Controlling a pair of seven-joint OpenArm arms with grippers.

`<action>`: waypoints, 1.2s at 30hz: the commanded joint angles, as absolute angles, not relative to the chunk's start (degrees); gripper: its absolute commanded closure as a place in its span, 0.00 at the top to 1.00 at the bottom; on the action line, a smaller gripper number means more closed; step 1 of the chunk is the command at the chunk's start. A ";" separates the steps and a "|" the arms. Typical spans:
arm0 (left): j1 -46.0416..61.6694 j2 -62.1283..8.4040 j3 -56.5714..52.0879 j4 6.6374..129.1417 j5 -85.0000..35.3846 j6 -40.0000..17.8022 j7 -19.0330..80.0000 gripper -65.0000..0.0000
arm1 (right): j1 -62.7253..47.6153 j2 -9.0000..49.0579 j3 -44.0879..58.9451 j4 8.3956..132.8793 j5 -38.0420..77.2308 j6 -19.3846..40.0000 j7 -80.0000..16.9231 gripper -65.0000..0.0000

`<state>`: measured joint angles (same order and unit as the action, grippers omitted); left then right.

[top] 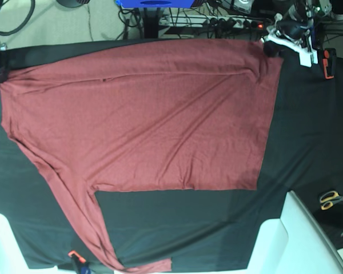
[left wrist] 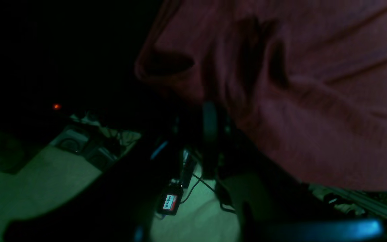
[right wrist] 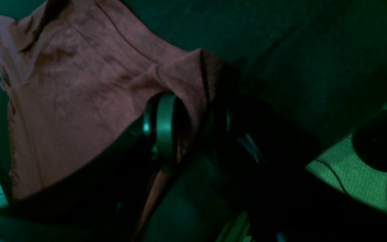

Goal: Fold the T-shirt properly
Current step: 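Release the shirt corner and raise the left gripper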

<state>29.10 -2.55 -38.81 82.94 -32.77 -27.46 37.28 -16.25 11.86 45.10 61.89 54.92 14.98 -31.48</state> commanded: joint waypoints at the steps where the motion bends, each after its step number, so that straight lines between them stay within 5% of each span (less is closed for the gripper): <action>1: 29.32 -3.03 -38.99 83.12 -33.27 -27.74 36.62 0.17 | -16.40 13.14 45.49 62.99 55.60 15.43 -30.46 0.27; 8: 29.05 -3.12 -38.99 82.59 -33.27 -27.74 36.79 0.43 | -17.10 13.14 46.73 63.08 55.60 15.43 -30.46 0.27; 13: 29.58 -3.12 -39.08 82.51 -33.27 -27.74 36.88 0.75 | -17.10 12.70 51.30 64.84 55.52 15.43 -33.45 0.27; 16: 29.85 -3.03 -39.60 82.42 -33.36 -27.65 36.88 0.86 | -17.10 12.70 53.67 66.68 55.43 15.43 -34.95 0.27; 23: 29.23 -3.30 -46.81 78.37 -33.36 -27.65 36.79 0.86 | -17.19 12.70 56.92 67.38 55.25 15.43 -36.00 0.27; 36: 28.70 -3.30 -57.19 88.66 -33.71 -27.65 36.97 0.86 | -17.36 12.70 61.23 68.62 55.25 8.84 -36.18 0.27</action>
<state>28.40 -2.68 -56.62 87.37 -32.95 -27.11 38.13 -17.45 11.60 61.08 67.35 54.24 8.01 -36.42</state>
